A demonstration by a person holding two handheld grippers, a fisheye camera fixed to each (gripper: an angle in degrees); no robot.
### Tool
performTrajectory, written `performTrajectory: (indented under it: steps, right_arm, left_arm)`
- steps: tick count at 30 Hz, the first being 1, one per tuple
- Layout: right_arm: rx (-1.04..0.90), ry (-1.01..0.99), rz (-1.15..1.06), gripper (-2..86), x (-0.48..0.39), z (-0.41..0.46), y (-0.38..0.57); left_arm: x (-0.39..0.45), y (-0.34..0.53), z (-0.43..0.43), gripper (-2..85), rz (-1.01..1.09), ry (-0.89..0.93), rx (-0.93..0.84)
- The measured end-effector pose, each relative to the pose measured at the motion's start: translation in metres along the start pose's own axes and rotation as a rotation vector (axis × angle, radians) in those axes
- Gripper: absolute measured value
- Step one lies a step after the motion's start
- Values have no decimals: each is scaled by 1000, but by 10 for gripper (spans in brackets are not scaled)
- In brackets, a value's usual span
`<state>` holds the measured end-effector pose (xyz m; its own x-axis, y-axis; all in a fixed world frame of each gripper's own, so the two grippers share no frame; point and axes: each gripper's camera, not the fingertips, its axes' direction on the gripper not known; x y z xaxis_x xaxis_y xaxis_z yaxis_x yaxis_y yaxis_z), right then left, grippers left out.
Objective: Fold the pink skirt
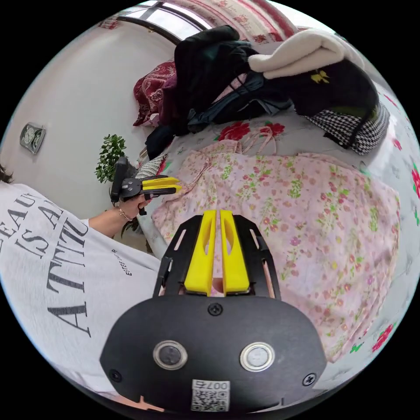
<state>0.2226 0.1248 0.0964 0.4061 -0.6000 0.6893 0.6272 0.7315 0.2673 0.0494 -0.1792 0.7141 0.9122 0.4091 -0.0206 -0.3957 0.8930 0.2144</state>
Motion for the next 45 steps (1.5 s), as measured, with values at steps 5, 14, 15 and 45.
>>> performTrajectory:
  steps: [5, 14, 15, 45]
  right_arm:
    - [168, 221, 261, 19, 37, -68, 72]
    - [381, 448, 743, 18, 137, -148, 200]
    - [389, 425, 733, 16, 146, -147, 201]
    - [549, 36, 635, 1, 197, -146, 257]
  left_arm:
    - [26, -6, -30, 80, -17, -38, 95]
    - [159, -59, 20, 68, 307, 355, 10]
    - [175, -65, 26, 67, 337, 384, -3]
    - [317, -117, 111, 54, 639, 422, -131]
